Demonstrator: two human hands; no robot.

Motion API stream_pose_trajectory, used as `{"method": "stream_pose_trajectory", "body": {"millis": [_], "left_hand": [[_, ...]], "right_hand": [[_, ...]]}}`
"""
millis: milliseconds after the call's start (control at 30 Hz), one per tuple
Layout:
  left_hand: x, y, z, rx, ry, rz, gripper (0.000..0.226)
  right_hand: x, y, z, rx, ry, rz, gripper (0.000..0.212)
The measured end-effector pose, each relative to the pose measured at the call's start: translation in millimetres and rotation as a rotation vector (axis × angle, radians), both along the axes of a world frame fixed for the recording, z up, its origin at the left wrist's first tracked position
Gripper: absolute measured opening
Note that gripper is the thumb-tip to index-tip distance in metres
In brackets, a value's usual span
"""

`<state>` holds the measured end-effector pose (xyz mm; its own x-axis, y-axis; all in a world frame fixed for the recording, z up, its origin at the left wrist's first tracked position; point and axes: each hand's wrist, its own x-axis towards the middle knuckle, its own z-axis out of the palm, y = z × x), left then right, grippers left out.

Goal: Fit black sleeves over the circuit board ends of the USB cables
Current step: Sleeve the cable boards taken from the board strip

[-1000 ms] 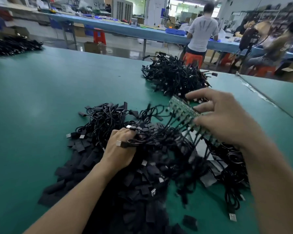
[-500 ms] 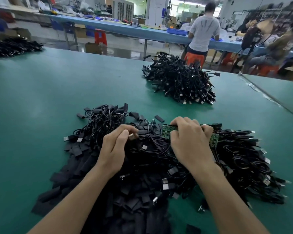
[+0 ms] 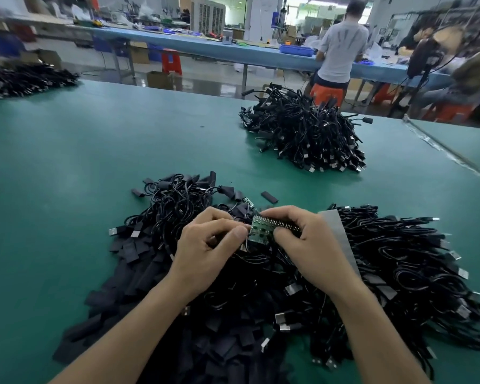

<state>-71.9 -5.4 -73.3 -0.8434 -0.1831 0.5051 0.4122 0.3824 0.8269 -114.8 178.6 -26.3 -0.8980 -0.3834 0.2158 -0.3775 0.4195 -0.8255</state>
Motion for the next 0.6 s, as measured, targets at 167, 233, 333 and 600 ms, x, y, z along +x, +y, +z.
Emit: {"method": "stream_pose_trajectory", "body": {"millis": [167,233,333,600], "left_hand": [[-4.5,12.8,3.6,0.067,-0.108,-0.062,0.007],[-5.2,14.1,0.5,0.104,-0.178,-0.092,0.013],[-4.5,15.4,-1.9,0.143,-0.187,-0.158,0.008],[-6.5,12.7,2.3,0.238,-0.154,-0.24,0.014]], "right_hand": [[0.2,-3.1,-4.7,-0.027,0.004,-0.003,0.016],[-1.7,-5.1,-5.2,-0.025,0.005,0.006,0.01],[-4.3,-6.1,-3.6,-0.038,-0.03,0.009,0.014],[-5.6,-4.5,4.4,-0.08,-0.188,0.013,0.02]]}}
